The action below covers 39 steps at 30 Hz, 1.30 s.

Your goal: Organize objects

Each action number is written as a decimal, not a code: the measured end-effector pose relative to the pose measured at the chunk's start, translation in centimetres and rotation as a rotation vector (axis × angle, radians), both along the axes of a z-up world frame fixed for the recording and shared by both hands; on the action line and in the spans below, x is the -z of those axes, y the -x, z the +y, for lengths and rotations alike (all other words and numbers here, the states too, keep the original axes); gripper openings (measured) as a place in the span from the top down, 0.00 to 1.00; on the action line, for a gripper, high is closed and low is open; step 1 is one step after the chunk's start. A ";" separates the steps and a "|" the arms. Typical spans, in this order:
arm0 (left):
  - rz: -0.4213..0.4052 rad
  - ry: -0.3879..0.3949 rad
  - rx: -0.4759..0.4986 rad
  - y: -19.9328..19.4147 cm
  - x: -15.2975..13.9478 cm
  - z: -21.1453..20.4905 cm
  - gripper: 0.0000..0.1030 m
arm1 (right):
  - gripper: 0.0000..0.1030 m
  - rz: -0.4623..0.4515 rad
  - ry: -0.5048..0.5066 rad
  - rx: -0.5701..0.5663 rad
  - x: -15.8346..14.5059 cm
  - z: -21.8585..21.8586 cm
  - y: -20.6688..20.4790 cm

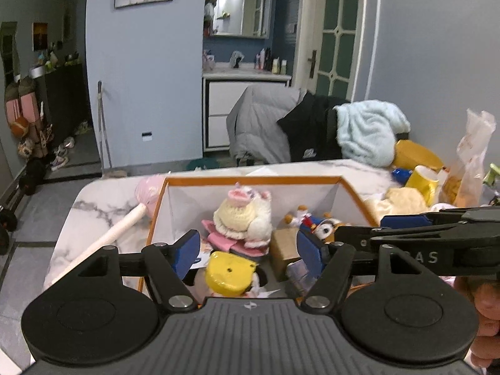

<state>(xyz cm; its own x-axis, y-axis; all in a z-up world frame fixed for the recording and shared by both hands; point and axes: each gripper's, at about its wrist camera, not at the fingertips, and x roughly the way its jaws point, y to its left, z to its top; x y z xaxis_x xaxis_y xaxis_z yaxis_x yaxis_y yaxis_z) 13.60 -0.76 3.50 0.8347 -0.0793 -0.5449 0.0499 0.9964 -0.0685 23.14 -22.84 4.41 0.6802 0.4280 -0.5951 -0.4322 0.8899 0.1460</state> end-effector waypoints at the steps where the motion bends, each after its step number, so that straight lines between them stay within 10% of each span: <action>1: -0.008 0.005 0.004 0.2 -0.3 -0.1 0.22 | 0.34 -0.009 -0.004 0.002 -0.3 -0.2 0.3; 19: -0.009 0.107 0.045 4.4 -1.2 0.1 0.06 | 0.17 -0.097 -0.021 0.012 -1.3 -2.2 5.7; 39: 0.080 -0.028 -0.076 1.7 2.3 -0.5 0.06 | 0.12 -0.050 0.066 0.078 2.1 -1.8 3.4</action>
<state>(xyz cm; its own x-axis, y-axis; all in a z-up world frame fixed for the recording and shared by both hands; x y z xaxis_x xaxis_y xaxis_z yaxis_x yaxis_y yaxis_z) 11.87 -1.25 1.24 0.7913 -0.0012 -0.6114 -0.0307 0.9987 -0.0418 19.70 -24.61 2.26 0.7398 0.3333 -0.5844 -0.3661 0.9282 0.0659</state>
